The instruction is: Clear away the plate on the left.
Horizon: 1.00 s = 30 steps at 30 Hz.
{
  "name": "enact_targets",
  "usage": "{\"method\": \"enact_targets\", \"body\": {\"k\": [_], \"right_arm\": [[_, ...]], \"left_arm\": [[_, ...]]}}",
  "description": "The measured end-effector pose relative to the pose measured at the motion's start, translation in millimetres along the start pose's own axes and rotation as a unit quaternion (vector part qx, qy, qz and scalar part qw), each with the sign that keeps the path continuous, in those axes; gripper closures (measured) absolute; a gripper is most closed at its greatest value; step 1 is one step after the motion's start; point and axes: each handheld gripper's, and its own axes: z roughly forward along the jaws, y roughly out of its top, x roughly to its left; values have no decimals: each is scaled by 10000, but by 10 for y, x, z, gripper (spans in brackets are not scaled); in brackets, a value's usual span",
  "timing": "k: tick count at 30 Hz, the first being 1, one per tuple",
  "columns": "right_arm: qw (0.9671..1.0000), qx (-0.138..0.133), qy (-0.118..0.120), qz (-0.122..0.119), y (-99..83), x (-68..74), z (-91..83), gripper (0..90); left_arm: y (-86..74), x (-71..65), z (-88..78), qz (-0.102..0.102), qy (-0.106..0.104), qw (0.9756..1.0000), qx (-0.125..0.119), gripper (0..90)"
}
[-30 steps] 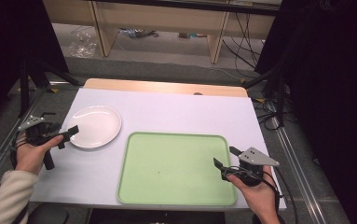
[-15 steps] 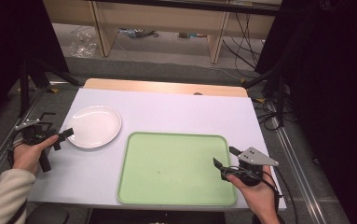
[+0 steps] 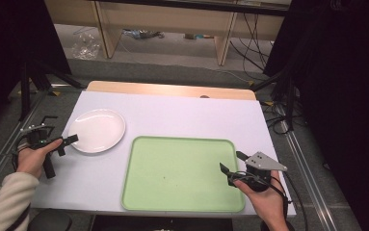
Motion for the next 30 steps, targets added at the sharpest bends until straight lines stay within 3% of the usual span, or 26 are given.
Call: {"method": "enact_targets", "body": {"k": [8,11,12,21,24,30], "right_arm": [[10000,-33,-30,-39,-1,-6,6,280],[10000,3,-4,12,-2,3,7,281],[10000,-37,-26,-20,0,1,7,280],[10000,-63,-30,-40,-2,-1,19,283],[10000,-15,-4,-47,3,1,11,284],[10000,-22,-6,-51,2,0,17,286]], "left_arm": [[-3,-4,105,-165,-33,9996,239,310],[0,2,117,-172,-69,9996,220,330],[6,4,122,-291,-71,9993,231,335],[28,72,123,-576,-83,9980,248,472],[52,81,138,-820,-63,9961,321,520],[76,85,140,-900,47,9950,421,579]]}}
